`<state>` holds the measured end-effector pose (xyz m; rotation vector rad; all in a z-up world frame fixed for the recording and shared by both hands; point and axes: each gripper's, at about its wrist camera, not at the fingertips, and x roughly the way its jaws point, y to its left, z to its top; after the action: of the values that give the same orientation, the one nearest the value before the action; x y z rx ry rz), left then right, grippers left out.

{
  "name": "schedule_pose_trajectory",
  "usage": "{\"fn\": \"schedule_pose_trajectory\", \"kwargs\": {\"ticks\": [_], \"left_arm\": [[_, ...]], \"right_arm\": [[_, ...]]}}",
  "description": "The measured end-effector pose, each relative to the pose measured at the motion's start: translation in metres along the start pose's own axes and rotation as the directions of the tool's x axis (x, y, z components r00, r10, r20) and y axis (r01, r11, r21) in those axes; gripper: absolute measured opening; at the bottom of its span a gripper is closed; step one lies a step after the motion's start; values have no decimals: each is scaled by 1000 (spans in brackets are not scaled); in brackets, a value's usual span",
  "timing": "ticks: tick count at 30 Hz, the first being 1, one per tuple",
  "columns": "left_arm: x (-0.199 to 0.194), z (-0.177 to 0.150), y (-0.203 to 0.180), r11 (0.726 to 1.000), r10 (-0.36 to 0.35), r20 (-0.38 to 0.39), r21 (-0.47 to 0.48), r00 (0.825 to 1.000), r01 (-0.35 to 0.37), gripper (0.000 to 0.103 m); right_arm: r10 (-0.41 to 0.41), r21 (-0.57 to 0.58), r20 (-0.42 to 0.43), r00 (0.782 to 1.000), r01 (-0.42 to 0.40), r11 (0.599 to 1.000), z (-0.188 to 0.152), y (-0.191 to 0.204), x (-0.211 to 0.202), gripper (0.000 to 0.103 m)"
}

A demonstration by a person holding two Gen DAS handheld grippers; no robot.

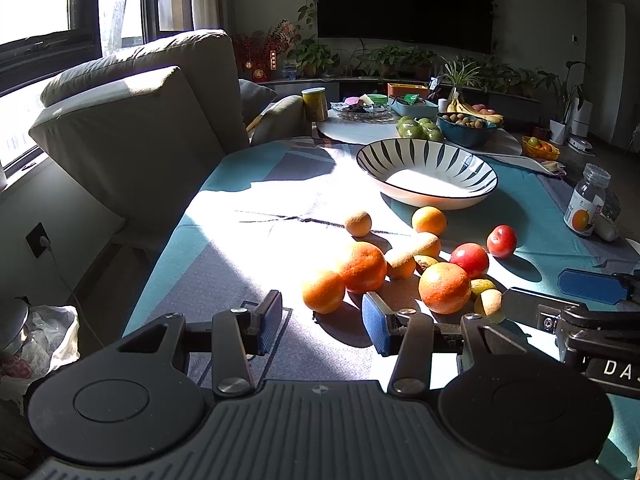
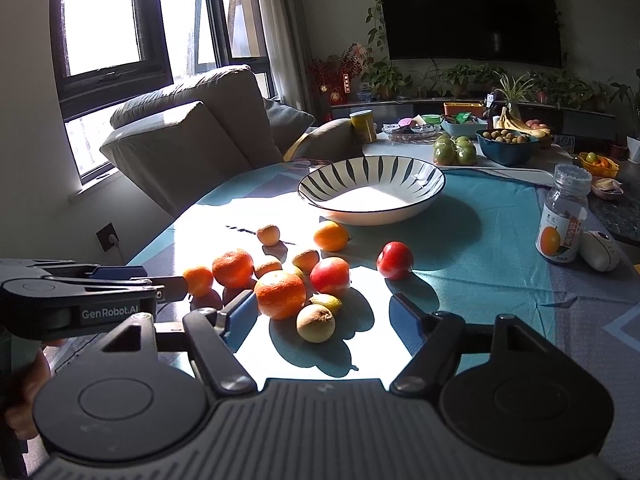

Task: Organize fruits
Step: 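Move both tools toward the scattered fruits on the table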

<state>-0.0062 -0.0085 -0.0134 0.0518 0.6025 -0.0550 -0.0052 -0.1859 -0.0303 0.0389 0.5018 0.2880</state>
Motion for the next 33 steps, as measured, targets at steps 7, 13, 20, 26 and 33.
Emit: {"fn": "schedule_pose_trajectory", "kwargs": {"ticks": [7, 13, 20, 26, 33], "left_arm": [[1, 0, 1, 1000, 2, 1, 6, 1000, -2, 42], [6, 1, 3, 1000, 0, -2, 10, 1000, 0, 42], [17, 2, 5, 1000, 5, -14, 7, 1000, -5, 42], [25, 2, 5, 1000, 1, -28, 9, 1000, -1, 42], [36, 2, 5, 1000, -12, -43, 7, 999, 12, 42]], "right_arm": [[2, -2, -29, 1000, -2, 1000, -1, -1, 5, 83], [5, 16, -77, 997, -4, 1000, -3, -2, 9, 83], [-5, 12, -119, 993, 7, 1000, -3, -1, 16, 83], [0, 10, -142, 990, 1, 1000, -3, 0, 20, 83], [-2, 9, -159, 987, 4, 1000, -3, 0, 28, 83]]}}
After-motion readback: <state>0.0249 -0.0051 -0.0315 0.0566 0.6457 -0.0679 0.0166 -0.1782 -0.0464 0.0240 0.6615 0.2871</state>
